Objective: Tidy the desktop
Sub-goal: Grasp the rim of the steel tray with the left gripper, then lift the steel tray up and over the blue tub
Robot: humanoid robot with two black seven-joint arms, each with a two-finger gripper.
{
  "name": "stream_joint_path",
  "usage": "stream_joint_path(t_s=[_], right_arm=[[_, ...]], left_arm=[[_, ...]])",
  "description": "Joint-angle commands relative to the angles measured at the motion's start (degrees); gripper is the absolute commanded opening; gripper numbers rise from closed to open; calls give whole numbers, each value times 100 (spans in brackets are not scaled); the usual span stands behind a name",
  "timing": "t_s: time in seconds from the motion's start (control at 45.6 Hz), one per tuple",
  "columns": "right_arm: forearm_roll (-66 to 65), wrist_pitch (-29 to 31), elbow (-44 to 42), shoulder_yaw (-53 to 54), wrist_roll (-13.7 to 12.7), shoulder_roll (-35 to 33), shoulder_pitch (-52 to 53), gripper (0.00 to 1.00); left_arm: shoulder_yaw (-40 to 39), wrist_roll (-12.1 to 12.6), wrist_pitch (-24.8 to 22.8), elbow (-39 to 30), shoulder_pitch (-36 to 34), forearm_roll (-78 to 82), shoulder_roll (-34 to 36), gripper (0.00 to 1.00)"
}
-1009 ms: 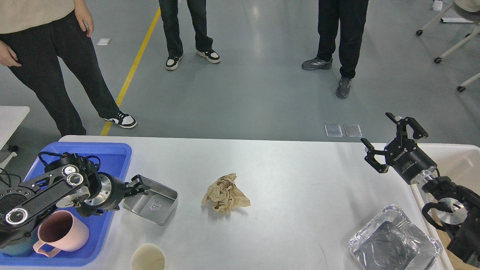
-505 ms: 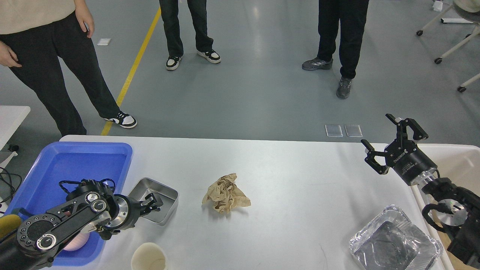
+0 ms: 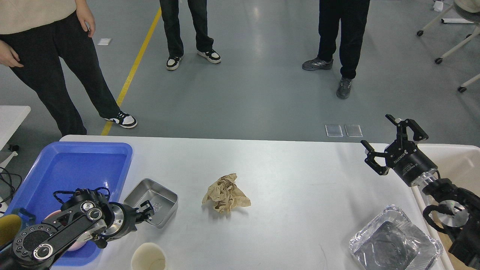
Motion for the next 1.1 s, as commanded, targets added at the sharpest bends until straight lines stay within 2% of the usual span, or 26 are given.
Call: stream_joint_path(t_s=[0.0, 0.263, 0.505, 0.57, 0.702, 0.768, 0.79, 0.834, 0.921, 1.075], right_arm=[[6, -2, 14, 0, 0, 0, -4, 100], [-3, -2, 14, 0, 0, -9, 5, 100], [-3, -10, 14, 0, 0, -9, 5, 100], [-3, -10, 14, 0, 0, -9, 5, 100], [-3, -10, 14, 0, 0, -18, 14, 100], [-3, -10, 14, 0, 0, -27, 22, 100], [-3, -10, 14, 0, -9, -35, 31, 100], [-3, -10, 14, 0, -9, -36, 40, 100], [-3, -19, 14, 0, -9, -27, 40, 100], [-3, -46, 14, 0, -9, -18, 49, 100]], left_arm=[[-71, 4, -6, 8, 1, 1, -4, 29], [-97, 4, 3, 8, -8, -8, -4, 2], [-299, 65, -295, -62, -122, -78, 23, 0], [-492, 152, -603, -132, -253, -131, 49, 0], [-1177, 705, -1454, -352, -613, -447, 136, 0], [-1555, 705, -2043, -449, -894, -675, 347, 0], [-1791, 705, -2489, -510, -1096, -911, 539, 0], [-1907, 705, -2782, -554, -1307, -1158, 716, 0], [-1978, 705, -3222, -616, -1721, -1694, 1339, 0], [-1873, 705, -3679, -677, -2424, -2960, 2587, 0]])
